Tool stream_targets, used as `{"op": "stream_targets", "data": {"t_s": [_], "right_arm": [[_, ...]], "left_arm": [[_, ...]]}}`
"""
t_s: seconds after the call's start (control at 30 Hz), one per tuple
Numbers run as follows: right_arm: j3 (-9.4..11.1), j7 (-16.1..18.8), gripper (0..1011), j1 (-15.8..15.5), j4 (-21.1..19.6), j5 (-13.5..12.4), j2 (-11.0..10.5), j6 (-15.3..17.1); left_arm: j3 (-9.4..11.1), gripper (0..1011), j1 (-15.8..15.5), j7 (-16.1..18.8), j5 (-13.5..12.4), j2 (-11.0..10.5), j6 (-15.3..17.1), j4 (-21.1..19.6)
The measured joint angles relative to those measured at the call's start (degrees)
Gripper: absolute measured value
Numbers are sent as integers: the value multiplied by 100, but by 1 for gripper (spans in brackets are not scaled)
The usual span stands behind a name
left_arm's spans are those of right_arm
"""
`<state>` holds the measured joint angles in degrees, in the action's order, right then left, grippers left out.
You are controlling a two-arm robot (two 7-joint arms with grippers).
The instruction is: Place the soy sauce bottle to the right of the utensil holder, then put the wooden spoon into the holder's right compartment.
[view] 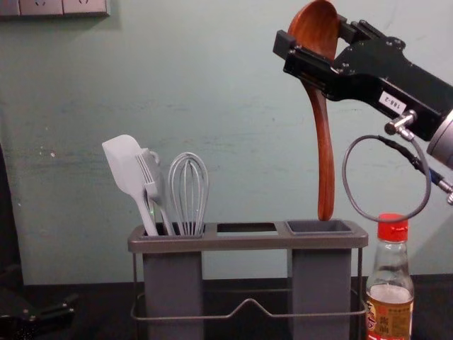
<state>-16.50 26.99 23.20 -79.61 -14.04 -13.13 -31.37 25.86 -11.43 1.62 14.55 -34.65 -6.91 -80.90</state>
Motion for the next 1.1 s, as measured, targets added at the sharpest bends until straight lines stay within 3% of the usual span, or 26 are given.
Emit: {"op": "stream_targets", "data": {"t_s": [0.37, 1.1], "right_arm": [[51, -29, 840, 120, 678, 192, 251, -516], [44, 17, 840, 142, 1401, 347, 468, -765]], "left_arm": [[0, 1011, 0, 0, 0, 0, 0, 0], [0, 1012, 0, 0, 0, 0, 0, 0]]}}
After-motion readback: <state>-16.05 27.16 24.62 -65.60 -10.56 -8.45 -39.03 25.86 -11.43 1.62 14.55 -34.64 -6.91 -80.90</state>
